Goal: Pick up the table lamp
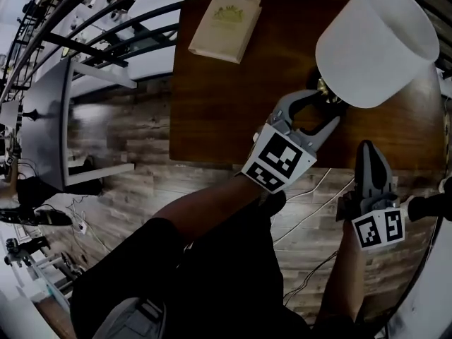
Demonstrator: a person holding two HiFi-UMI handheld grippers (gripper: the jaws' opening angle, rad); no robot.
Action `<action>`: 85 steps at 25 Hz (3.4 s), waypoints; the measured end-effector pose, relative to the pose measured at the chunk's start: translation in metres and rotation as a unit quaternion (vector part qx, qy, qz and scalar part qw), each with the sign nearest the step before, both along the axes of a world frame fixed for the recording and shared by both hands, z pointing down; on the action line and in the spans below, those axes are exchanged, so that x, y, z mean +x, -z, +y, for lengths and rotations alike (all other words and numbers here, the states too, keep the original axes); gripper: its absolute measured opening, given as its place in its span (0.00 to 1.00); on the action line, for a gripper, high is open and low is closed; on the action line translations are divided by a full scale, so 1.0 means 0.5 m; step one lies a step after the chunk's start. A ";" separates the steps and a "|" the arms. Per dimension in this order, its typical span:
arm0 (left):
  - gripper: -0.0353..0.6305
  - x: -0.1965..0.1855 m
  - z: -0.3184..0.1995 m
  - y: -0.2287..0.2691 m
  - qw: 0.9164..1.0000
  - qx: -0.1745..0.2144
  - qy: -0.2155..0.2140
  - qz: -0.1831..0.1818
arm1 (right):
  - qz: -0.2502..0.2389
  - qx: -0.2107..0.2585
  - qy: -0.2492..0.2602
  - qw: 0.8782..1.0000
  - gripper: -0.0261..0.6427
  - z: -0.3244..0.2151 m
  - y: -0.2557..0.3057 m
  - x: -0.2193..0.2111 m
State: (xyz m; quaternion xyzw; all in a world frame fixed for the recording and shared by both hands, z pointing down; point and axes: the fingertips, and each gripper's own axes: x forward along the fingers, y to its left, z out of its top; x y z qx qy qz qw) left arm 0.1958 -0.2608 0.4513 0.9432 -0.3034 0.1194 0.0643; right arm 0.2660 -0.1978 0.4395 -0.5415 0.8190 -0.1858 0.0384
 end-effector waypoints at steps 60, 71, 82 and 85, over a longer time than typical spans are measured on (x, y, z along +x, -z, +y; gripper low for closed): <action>0.37 0.151 -0.204 -0.071 0.994 0.077 0.027 0.068 | 0.030 0.007 0.003 1.000 0.06 -0.100 -0.137 0.042; 0.28 0.151 -0.208 -0.072 0.996 0.058 0.038 0.055 | 0.056 0.011 -0.007 0.998 0.06 -0.071 -0.116 0.051; 0.18 0.152 -0.221 -0.071 0.998 0.022 0.032 0.052 | 0.051 0.008 -0.020 0.998 0.06 -0.081 -0.112 0.066; 0.18 0.157 -0.217 -0.073 0.999 0.016 0.023 0.046 | 0.046 0.004 -0.020 0.999 0.06 -0.085 -0.113 0.064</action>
